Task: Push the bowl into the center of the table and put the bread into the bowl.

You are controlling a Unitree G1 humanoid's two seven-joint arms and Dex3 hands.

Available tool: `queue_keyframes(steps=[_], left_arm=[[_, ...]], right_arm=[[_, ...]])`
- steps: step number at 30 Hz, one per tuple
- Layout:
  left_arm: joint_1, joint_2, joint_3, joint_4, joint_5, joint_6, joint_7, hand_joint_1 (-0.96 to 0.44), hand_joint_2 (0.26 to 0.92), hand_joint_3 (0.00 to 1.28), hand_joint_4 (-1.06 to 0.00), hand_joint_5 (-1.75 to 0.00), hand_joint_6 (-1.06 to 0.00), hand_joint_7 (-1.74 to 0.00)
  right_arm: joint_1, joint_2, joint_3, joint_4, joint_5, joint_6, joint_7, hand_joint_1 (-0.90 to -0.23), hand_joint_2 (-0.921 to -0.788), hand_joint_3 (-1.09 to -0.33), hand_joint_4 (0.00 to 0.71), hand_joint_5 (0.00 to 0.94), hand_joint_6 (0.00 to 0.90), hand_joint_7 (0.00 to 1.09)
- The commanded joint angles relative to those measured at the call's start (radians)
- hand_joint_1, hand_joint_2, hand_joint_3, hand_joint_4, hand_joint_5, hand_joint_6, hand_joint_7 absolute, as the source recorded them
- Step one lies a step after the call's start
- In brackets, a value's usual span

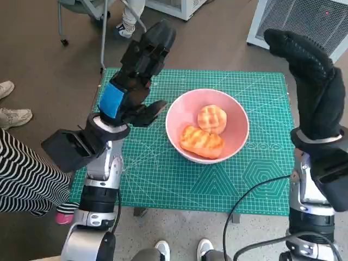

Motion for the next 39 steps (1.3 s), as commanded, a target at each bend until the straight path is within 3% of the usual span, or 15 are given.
queue_keyframes(steps=[1,19,39], left_arm=[[-0.018,0.003,-0.006,-0.012,0.003,-0.002,-0.007,-0.76,0.921,0.40,-0.05,0.00,0.00,-0.33],[-0.020,-0.002,-0.008,-0.001,0.006,-0.005,-0.010,-0.76,0.921,0.40,-0.05,0.00,0.00,-0.32],[-0.015,-0.017,-0.002,0.011,-0.012,0.000,-0.012,-0.76,0.921,0.41,-0.04,0.00,0.00,-0.30]], right_arm=[[0.020,0.007,-0.001,0.003,0.018,0.015,0.006,-0.731,-0.921,-0.737,0.171,0.007,-0.001,0.55],[0.006,0.007,0.000,0.041,0.040,-0.001,0.027,-0.731,-0.921,-0.736,0.170,0.005,-0.001,0.55],[-0.012,0.001,0.000,0.116,0.027,-0.059,0.034,-0.730,-0.921,-0.736,0.165,0.001,-0.001,0.54]])
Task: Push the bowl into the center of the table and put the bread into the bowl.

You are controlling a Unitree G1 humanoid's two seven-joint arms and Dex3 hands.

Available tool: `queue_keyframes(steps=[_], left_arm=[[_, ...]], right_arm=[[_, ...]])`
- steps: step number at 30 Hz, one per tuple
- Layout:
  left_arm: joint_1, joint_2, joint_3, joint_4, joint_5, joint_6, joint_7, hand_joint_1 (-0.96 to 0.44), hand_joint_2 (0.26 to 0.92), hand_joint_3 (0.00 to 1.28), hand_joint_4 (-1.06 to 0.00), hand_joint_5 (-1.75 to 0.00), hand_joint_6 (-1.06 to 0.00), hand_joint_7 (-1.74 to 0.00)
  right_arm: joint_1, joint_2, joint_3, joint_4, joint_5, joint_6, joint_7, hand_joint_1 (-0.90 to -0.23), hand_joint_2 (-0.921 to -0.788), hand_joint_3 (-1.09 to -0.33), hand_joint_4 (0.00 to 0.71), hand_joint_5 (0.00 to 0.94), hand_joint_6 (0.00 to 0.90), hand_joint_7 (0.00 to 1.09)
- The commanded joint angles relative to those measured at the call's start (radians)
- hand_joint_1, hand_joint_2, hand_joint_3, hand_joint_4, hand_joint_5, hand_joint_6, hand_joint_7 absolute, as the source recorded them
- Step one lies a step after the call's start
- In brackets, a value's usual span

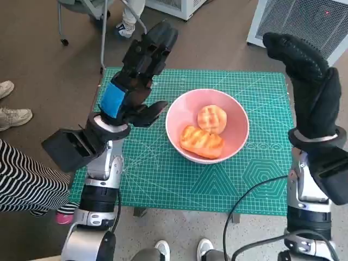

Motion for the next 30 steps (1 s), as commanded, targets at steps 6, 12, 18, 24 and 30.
queue_keyframes(steps=[6,12,18,24,30], left_arm=[[-0.006,-0.018,0.000,0.003,-0.016,0.005,-0.002,-0.76,0.921,0.41,-0.04,0.00,0.00,-0.30],[-0.002,-0.021,0.003,0.004,-0.012,0.002,0.001,-0.75,0.921,0.41,-0.05,0.00,0.00,-0.29],[-0.002,-0.017,0.008,0.011,-0.007,0.000,0.004,-0.75,0.921,0.41,-0.05,0.00,0.00,-0.29],[0.005,-0.014,0.009,0.010,0.004,-0.006,0.009,-0.75,0.921,0.41,-0.05,0.00,0.00,-0.30],[0.014,-0.013,0.005,-0.001,0.019,-0.008,0.021,-0.75,0.921,0.41,-0.05,0.00,0.00,-0.31]], right_arm=[[0.001,-0.008,0.000,0.026,-0.003,-0.010,0.013,-0.733,-0.921,-0.736,0.163,0.000,-0.001,0.53],[0.001,-0.009,-0.001,0.029,0.000,-0.010,0.015,-0.735,-0.921,-0.736,0.162,0.000,-0.001,0.53],[0.004,-0.008,-0.002,0.032,-0.001,-0.013,0.016,-0.735,-0.921,-0.737,0.161,0.000,-0.001,0.53],[0.006,-0.003,0.002,0.030,-0.005,-0.012,0.012,-0.731,-0.921,-0.737,0.159,0.000,-0.001,0.53],[0.006,-0.002,0.004,0.031,-0.010,-0.011,0.009,-0.729,-0.921,-0.739,0.158,0.000,-0.001,0.52]])
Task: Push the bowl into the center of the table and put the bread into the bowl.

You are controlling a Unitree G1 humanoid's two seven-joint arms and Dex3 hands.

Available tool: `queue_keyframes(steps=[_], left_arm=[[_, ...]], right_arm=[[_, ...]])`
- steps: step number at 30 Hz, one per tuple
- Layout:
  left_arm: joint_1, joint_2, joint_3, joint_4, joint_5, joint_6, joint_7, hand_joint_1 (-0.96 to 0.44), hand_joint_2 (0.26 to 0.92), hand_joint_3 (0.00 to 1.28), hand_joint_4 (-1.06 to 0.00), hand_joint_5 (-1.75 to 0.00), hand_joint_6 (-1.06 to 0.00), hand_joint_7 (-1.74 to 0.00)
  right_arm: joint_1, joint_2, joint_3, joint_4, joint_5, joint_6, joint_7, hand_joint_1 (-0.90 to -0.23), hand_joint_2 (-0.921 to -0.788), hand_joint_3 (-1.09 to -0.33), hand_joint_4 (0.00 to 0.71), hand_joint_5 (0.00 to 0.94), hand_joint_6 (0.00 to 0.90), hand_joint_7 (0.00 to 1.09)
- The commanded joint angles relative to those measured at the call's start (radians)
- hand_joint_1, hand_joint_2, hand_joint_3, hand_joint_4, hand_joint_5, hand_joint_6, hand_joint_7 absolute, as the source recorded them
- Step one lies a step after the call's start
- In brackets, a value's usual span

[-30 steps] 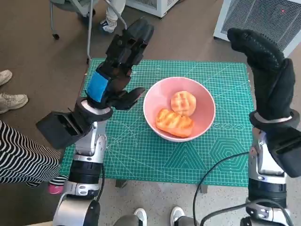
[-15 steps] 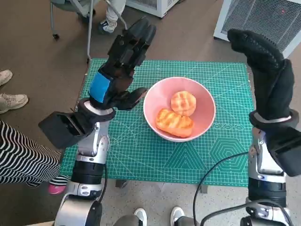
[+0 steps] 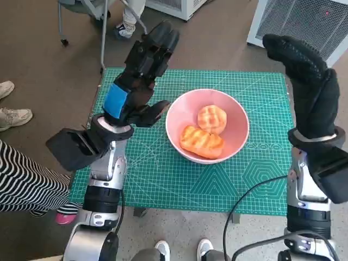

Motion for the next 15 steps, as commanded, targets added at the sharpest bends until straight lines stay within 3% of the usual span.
queue_keyframes(steps=[1,15], left_arm=[[0.014,0.008,-0.002,-0.019,0.015,-0.005,0.012,-0.75,0.921,0.41,-0.05,0.00,0.00,-0.31],[0.030,0.019,-0.002,-0.048,0.015,0.013,0.021,-0.77,0.921,0.41,-0.06,-0.01,0.00,-0.31]], right_arm=[[0.006,-0.001,0.004,0.014,-0.010,0.005,0.003,-0.729,-0.921,-0.739,0.158,0.000,-0.001,0.52],[0.007,-0.003,0.003,0.006,-0.018,0.002,-0.002,-0.732,-0.921,-0.739,0.153,0.000,-0.001,0.52]])
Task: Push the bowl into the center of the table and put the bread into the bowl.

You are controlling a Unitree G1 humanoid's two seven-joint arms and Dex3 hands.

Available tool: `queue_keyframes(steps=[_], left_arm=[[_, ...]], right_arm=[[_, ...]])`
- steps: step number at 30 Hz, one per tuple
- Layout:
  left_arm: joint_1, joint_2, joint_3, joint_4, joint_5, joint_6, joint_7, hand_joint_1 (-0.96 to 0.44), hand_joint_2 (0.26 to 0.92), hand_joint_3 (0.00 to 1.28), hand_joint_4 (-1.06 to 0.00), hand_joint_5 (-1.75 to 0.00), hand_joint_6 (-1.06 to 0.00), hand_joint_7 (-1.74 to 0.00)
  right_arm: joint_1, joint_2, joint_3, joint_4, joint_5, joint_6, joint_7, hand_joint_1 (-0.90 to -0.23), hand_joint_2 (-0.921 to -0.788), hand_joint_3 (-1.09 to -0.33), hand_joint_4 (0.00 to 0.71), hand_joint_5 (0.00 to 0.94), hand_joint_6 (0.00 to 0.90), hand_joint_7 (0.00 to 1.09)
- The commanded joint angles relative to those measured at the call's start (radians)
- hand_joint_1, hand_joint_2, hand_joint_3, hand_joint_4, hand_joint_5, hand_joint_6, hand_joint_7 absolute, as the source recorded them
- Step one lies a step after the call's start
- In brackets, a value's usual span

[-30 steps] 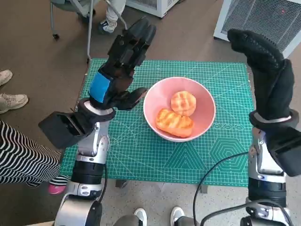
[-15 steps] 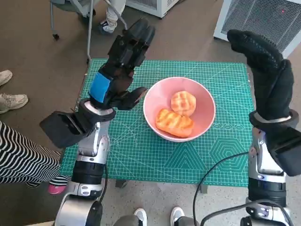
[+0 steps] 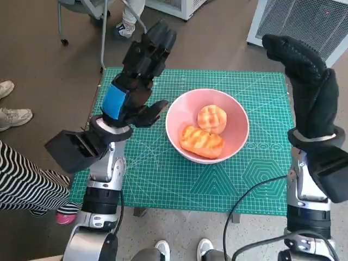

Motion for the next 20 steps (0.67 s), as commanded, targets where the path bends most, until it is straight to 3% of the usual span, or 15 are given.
queue_keyframes(steps=[1,20], left_arm=[[0.011,0.013,-0.001,-0.014,0.008,0.006,0.004,-0.77,0.921,0.41,-0.06,-0.01,0.00,-0.31],[0.015,0.007,-0.009,-0.021,0.009,0.003,0.009,-0.77,0.921,0.40,-0.06,-0.01,0.00,-0.32]], right_arm=[[0.007,-0.003,0.003,-0.002,-0.016,0.006,-0.003,-0.732,-0.921,-0.739,0.153,0.000,-0.001,0.52],[0.002,-0.001,-0.001,0.003,-0.010,0.000,-0.003,-0.731,-0.921,-0.737,0.154,0.000,-0.001,0.53]])
